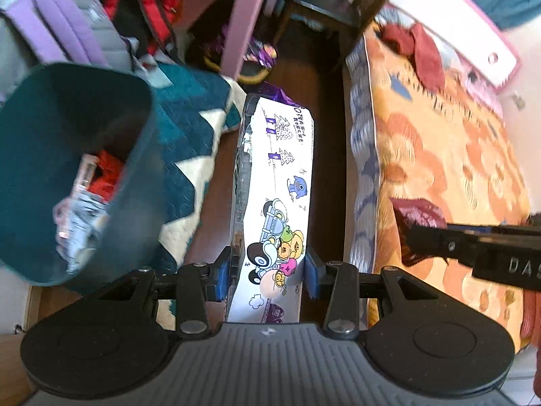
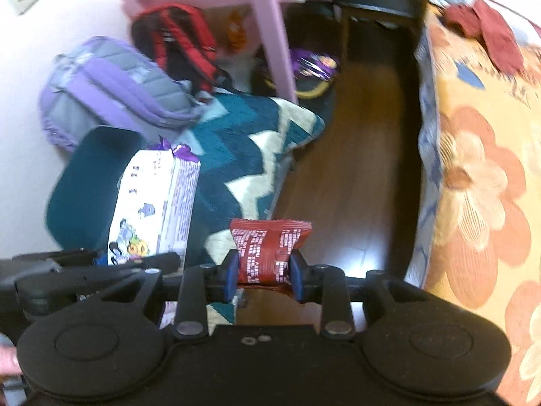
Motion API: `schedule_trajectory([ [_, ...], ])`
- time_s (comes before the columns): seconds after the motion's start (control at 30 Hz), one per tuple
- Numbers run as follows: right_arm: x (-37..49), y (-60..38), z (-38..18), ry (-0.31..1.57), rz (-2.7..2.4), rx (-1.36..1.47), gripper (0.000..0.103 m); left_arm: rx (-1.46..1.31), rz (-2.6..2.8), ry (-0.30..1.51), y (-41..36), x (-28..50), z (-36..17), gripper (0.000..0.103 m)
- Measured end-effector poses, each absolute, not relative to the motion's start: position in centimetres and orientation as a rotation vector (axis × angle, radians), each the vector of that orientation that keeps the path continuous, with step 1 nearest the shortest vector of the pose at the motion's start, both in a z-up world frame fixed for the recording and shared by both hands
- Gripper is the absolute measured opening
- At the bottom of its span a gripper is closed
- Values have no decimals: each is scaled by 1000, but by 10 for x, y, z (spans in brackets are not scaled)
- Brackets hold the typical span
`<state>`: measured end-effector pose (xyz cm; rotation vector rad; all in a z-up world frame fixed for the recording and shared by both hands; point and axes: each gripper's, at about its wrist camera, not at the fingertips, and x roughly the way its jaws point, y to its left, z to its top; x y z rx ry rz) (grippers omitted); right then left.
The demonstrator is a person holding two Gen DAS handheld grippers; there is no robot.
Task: Collect trash
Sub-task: 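Carry snack box and red wrapper up over the green wastebasket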
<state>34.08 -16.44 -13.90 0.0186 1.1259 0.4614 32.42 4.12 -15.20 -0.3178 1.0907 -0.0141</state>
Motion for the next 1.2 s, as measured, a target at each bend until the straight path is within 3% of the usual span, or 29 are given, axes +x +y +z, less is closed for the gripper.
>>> schedule_trajectory([
  [0.47,328,-30,-80,986,689,-145,29,-371,140,947,162,296,-80,41],
  [0.87,333,93,-120,1004,772,-343,29,-359,201,1044,261,314,-111,41],
  [1.2,343,133,-159,1048,750,-425,29,-292,152,1120,280,357,-149,41],
])
